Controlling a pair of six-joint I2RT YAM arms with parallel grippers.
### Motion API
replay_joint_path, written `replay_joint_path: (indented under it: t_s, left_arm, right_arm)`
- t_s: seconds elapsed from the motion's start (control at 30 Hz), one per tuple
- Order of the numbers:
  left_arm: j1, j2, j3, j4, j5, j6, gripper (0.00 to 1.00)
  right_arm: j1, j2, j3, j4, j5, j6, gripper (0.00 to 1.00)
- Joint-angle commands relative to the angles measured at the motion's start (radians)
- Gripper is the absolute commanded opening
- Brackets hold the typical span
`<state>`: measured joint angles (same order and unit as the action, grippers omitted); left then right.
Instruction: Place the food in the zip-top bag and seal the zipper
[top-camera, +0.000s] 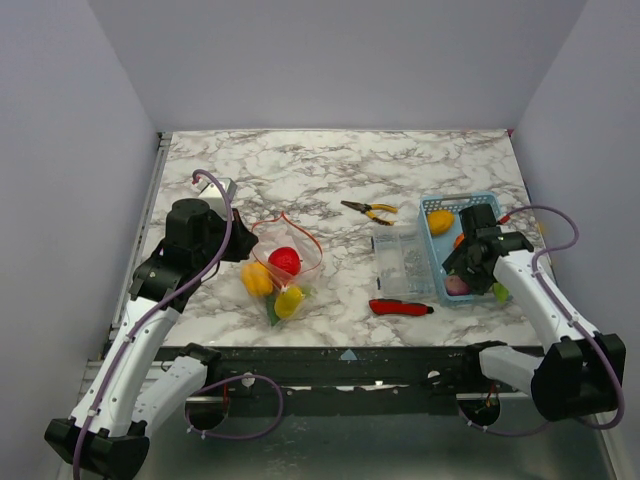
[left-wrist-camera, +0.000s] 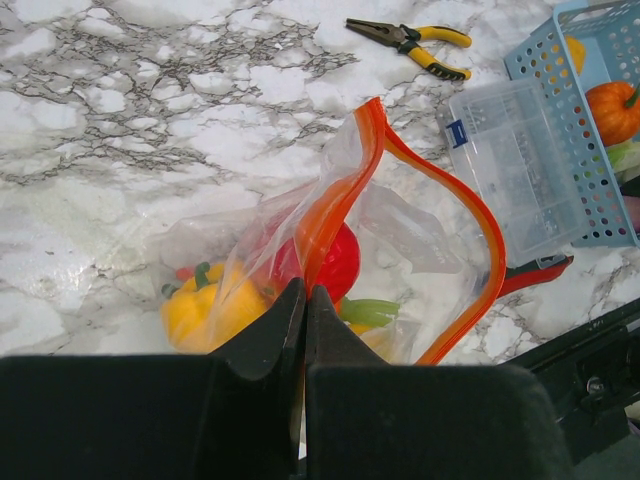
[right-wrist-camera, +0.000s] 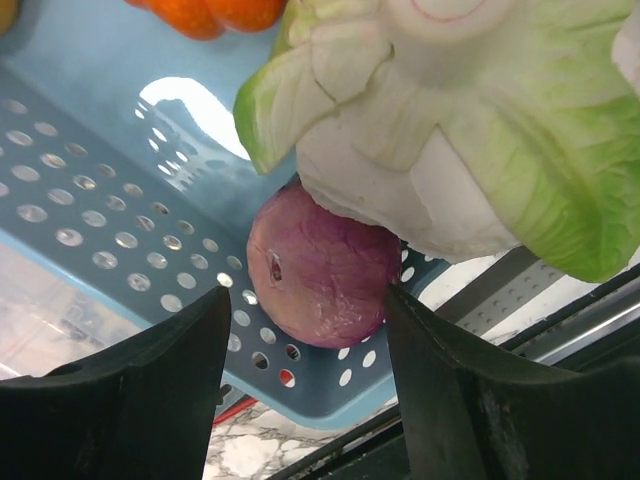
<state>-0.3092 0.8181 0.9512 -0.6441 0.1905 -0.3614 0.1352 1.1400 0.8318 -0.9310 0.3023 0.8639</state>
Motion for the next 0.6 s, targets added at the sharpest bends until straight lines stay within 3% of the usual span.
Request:
replay_joint_path:
  t_s: [0.0, 0.37, 0.57]
  left_arm:
    - [0.002, -0.002, -0.011, 0.021, -0.023, 0.016, 0.0]
    - [0.001, -0.004, -0.014, 0.022, -0.019, 0.016, 0.0]
    - [0.002, 0.003, -0.014, 0.022, -0.013, 0.016, 0.0]
  right_arm:
    - [-0.005, 0.026, -0.04, 0.003, -0.075, -0.014, 0.66]
    - [-0.005, 0.148, -0.046, 0.067, -0.09, -0.037, 0.66]
    - [-0.005, 0.191, -0.051, 0.125, -0.086, -0.032, 0.75]
